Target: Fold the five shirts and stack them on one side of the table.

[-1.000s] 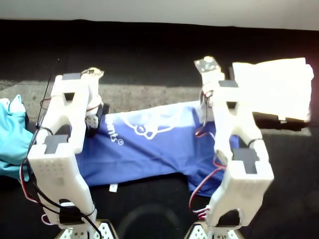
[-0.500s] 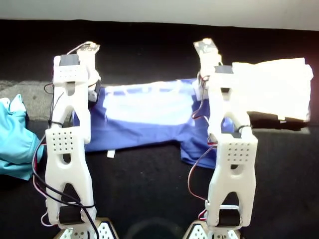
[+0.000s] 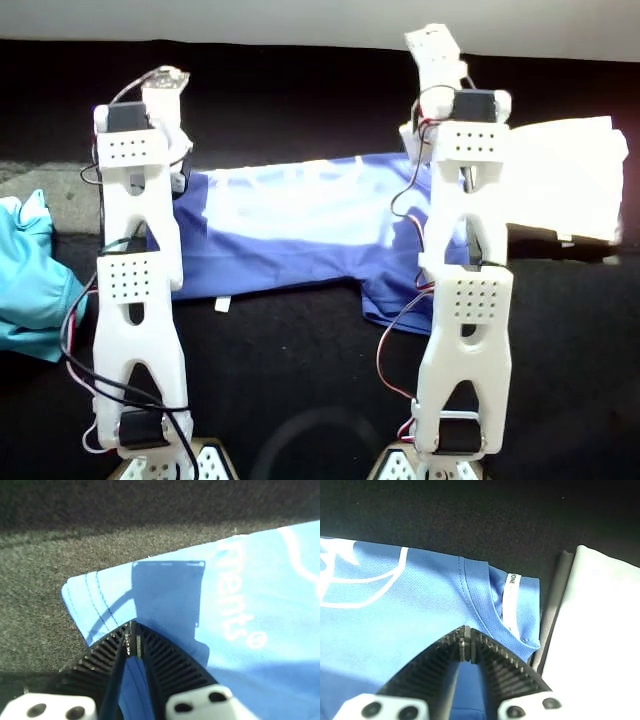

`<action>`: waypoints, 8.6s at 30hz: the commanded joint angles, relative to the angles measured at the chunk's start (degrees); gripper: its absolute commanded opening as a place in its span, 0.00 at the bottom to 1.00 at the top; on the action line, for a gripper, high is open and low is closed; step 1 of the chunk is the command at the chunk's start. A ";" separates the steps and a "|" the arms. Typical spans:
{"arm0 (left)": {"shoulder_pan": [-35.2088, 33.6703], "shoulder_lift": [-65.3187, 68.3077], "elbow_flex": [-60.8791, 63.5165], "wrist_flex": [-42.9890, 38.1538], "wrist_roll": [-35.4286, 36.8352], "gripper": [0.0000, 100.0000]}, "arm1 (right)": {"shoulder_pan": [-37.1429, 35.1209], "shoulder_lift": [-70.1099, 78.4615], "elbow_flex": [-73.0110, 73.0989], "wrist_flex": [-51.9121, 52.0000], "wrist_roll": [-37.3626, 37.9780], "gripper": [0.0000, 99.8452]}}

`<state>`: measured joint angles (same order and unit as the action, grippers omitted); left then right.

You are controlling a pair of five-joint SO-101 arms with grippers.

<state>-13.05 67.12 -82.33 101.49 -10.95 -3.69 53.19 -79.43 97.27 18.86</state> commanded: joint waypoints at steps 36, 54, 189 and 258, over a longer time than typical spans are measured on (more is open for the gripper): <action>-5.05 -63.16 118.73 -56.79 3.96 0.01 | -7.52 -64.57 102.02 -19.47 -0.26 0.02; -5.14 -63.16 118.81 -57.41 7.12 0.01 | -14.99 -59.65 113.19 -31.16 -0.26 0.11; -5.14 -63.16 118.99 -58.46 7.21 0.01 | -6.11 -67.65 118.81 -28.88 23.91 0.23; -5.14 -63.16 118.99 -58.46 7.21 0.01 | -1.19 -2.15 6.64 -5.23 2.11 0.23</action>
<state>-17.01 4.00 36.53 44.97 -4.35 -4.84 51.87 -65.54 86.99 21.85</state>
